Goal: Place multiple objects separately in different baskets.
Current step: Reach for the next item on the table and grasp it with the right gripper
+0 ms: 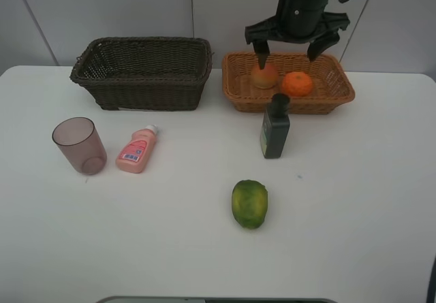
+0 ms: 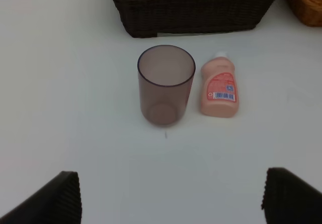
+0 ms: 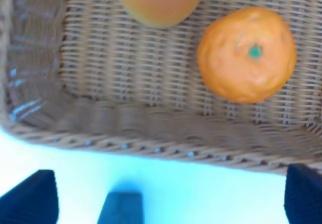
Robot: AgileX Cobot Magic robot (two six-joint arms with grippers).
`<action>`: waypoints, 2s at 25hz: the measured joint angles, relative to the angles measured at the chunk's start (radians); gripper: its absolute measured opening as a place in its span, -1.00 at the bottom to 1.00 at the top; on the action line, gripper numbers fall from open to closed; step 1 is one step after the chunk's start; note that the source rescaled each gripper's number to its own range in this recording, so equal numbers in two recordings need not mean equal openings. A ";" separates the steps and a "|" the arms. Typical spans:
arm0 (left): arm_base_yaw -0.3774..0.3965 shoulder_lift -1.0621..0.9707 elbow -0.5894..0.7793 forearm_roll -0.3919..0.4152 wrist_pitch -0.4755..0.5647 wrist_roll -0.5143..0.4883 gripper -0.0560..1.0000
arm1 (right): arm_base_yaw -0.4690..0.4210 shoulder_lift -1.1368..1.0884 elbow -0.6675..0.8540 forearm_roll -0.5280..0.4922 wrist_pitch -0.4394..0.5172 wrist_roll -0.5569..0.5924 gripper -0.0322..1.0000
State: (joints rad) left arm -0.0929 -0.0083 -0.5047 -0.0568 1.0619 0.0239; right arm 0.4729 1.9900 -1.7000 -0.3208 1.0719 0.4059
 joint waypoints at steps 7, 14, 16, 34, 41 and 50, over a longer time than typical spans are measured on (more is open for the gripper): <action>0.000 0.000 0.000 0.000 0.000 0.000 0.86 | 0.056 -0.146 0.164 0.008 -0.011 -0.003 1.00; 0.000 0.000 0.000 0.000 0.000 0.000 0.86 | 0.146 -0.301 0.343 0.074 -0.037 0.002 1.00; 0.000 0.000 0.000 0.000 0.000 0.000 0.86 | 0.178 -0.339 0.394 0.100 -0.047 0.010 1.00; 0.000 0.000 0.000 0.000 0.000 0.000 0.86 | 0.323 -0.373 0.824 0.130 -0.453 0.394 1.00; 0.000 0.000 0.000 0.000 0.000 0.000 0.86 | 0.323 -0.250 0.827 0.132 -0.510 0.414 1.00; 0.000 0.000 0.000 0.000 0.000 0.000 0.86 | 0.323 -0.181 0.827 0.135 -0.557 0.417 1.00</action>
State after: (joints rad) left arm -0.0929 -0.0083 -0.5047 -0.0568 1.0619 0.0239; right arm 0.7963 1.8089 -0.8726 -0.1856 0.5153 0.8227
